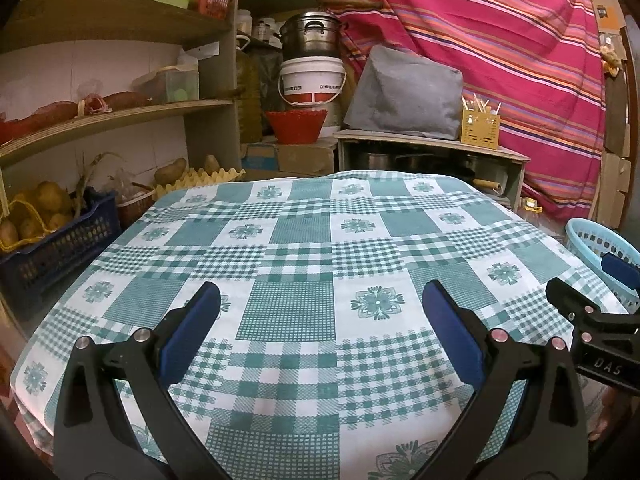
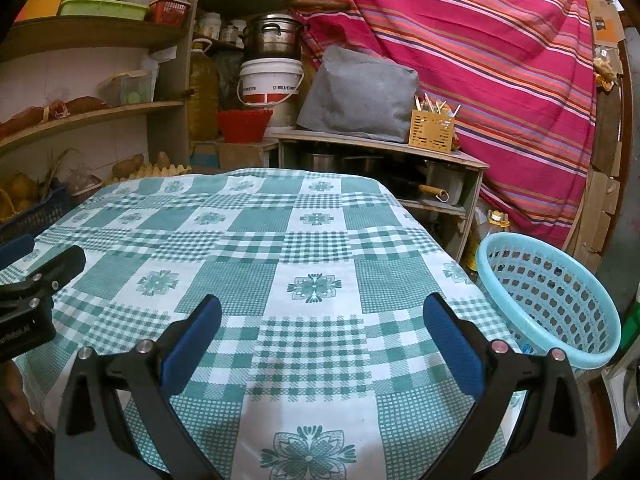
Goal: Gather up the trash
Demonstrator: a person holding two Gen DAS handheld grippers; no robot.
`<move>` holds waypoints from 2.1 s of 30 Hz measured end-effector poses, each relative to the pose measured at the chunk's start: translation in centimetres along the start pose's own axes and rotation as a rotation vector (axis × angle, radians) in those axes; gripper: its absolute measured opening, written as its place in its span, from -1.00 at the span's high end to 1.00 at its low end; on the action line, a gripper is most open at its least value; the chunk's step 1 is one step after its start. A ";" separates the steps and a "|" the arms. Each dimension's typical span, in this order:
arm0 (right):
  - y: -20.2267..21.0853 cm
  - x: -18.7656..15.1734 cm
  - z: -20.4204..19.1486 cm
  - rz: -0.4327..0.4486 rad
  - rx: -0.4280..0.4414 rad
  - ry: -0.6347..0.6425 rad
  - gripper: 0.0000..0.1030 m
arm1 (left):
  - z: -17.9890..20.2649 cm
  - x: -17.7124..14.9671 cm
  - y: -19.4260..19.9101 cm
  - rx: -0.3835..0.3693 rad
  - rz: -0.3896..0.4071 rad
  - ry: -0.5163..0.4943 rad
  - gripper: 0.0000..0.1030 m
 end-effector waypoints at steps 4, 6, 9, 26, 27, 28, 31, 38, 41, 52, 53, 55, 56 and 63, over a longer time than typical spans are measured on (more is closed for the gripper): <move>0.0 0.0 0.0 0.000 0.000 0.000 -0.91 | 0.2 0.0 0.0 -0.003 0.002 -0.005 -0.90; 0.0 0.0 0.0 -0.001 0.000 -0.001 -0.91 | 0.1 0.0 0.1 -0.001 0.005 -0.013 -0.90; 0.0 0.0 0.1 0.002 0.000 0.000 -0.91 | 0.0 0.0 0.2 -0.001 0.008 -0.022 -0.90; 0.1 0.0 0.2 0.005 -0.003 0.000 -0.91 | -0.2 -0.1 0.1 -0.001 0.009 -0.022 -0.90; 0.1 0.0 0.2 0.004 -0.003 0.000 -0.91 | -0.3 -0.1 0.1 0.000 0.009 -0.022 -0.90; 0.1 0.0 0.2 0.005 -0.003 -0.001 -0.91 | -0.2 -0.1 0.1 -0.001 0.009 -0.022 -0.90; 0.1 0.1 0.3 0.007 -0.003 -0.001 -0.91 | -0.2 -0.1 0.1 -0.001 0.009 -0.022 -0.90; 0.1 0.1 0.3 0.007 -0.004 -0.001 -0.91 | -0.2 0.0 0.2 0.003 0.012 -0.026 -0.90; 0.0 0.0 0.2 0.006 -0.004 0.000 -0.91 | -0.3 -0.1 0.2 0.003 0.011 -0.026 -0.90; 0.0 0.0 0.1 0.007 -0.004 0.000 -0.91 | -0.5 -0.1 0.2 0.004 0.014 -0.026 -0.90; 0.0 0.0 0.1 0.007 -0.005 -0.001 -0.91 | -0.4 -0.1 0.1 0.004 0.013 -0.026 -0.90; 0.0 0.0 0.2 0.007 -0.005 -0.003 -0.91 | -0.5 -0.1 0.1 0.006 0.012 -0.027 -0.90; -0.1 0.0 0.2 0.005 -0.005 -0.005 -0.91 | -0.5 -0.1 0.1 0.004 0.012 -0.028 -0.90; -0.2 -0.2 0.3 0.000 -0.004 -0.003 -0.91 | -1.1 -0.1 0.3 0.013 0.012 -0.021 -0.90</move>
Point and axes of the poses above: each gripper's, at about its wrist camera, not at the fingertips, and y roughly against the way its jaws point, z to its right, x to its top, the point moved 9 cm from there along -y, roughly the way its jaws point, and after that the axes turned 7 degrees about -y, right-handed, at the moved point
